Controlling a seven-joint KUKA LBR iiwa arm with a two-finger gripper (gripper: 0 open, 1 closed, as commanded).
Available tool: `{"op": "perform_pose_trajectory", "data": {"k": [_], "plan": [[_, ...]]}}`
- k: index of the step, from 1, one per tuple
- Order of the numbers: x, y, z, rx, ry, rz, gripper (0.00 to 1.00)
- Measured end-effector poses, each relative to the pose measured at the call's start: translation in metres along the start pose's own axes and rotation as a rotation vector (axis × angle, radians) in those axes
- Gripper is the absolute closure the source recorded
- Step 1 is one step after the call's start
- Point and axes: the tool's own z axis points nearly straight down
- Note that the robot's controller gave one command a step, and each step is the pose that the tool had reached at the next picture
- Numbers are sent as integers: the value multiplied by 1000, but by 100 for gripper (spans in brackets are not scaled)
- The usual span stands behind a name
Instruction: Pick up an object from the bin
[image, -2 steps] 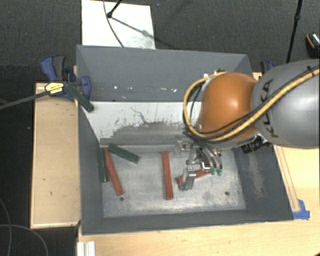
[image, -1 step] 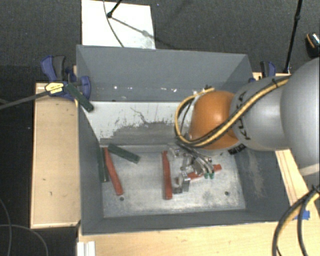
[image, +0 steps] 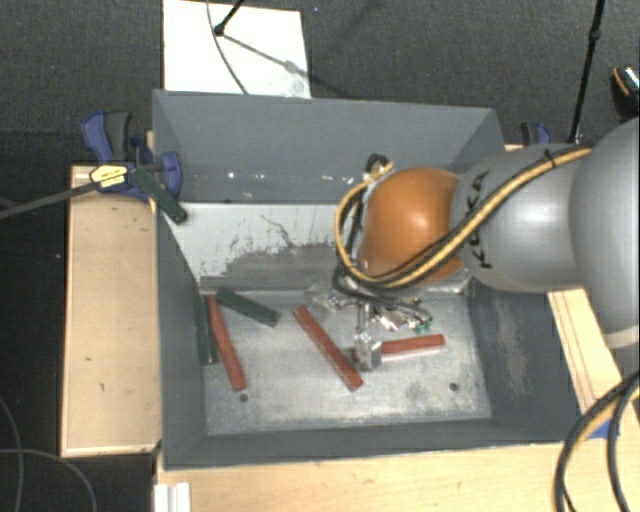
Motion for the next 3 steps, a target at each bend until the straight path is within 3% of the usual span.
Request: {"op": "perform_pose_trajectory", "data": {"k": [1,2,3], "plan": [[26,-22,-59,4,-2,62,0],[52,-61,2,-2,8,-122,0],[50,-61,0,-2,5,-119,100]]}}
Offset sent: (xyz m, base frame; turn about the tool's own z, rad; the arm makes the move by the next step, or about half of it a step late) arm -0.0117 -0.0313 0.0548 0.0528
